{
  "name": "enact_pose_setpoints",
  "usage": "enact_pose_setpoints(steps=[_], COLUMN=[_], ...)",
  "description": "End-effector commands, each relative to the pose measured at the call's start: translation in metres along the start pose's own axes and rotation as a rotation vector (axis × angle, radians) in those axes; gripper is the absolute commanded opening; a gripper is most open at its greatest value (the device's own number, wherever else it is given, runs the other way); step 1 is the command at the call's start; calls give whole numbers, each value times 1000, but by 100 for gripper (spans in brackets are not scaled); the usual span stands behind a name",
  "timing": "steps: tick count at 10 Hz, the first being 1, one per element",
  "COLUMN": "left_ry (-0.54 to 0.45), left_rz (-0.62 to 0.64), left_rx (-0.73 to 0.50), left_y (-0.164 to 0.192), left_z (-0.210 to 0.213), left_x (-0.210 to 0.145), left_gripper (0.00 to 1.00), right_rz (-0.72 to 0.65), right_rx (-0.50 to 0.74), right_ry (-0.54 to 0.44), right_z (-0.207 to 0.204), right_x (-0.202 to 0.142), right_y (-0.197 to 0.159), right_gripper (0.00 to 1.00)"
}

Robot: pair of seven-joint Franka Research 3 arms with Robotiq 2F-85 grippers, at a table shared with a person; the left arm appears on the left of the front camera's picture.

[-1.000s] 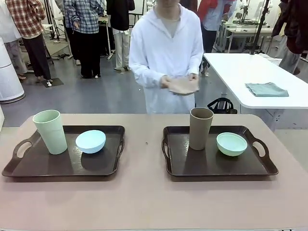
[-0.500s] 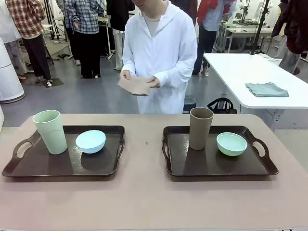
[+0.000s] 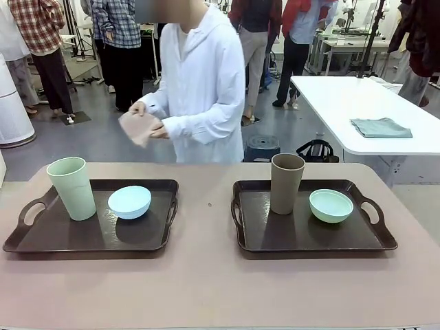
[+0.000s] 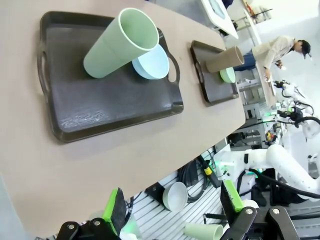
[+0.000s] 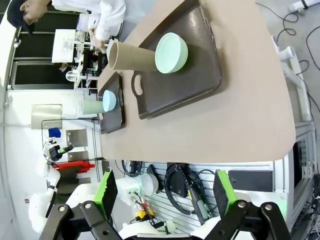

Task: Set up a tray with a mat and arrange the tableware.
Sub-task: Pick up the Picnic Bowl and Reusable plastic cup from the Handle tray in front of the human's position and hold them in the air.

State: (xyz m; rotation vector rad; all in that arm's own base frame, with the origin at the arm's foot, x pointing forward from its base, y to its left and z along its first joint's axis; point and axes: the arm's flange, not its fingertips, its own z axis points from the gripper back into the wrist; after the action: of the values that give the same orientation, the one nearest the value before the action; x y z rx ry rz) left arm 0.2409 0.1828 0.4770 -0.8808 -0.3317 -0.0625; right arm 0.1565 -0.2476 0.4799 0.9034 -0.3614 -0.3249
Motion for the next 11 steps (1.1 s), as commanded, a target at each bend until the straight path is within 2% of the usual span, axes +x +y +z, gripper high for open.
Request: enact_pose_setpoints(steps=[1,11], left_ry=[-12,-12], left_rz=[-5,-5], left_rx=[-21,-21], left_y=[-2,-2], left_z=[2,2], left_x=[1,1], left_gripper=[100,100], right_rz=[18,18], right_rx=[28,28], right_ry=[-3,-3], right_z=[0,0], right_x=[1,1], right_y=[0,0], right_gripper=[100,100])
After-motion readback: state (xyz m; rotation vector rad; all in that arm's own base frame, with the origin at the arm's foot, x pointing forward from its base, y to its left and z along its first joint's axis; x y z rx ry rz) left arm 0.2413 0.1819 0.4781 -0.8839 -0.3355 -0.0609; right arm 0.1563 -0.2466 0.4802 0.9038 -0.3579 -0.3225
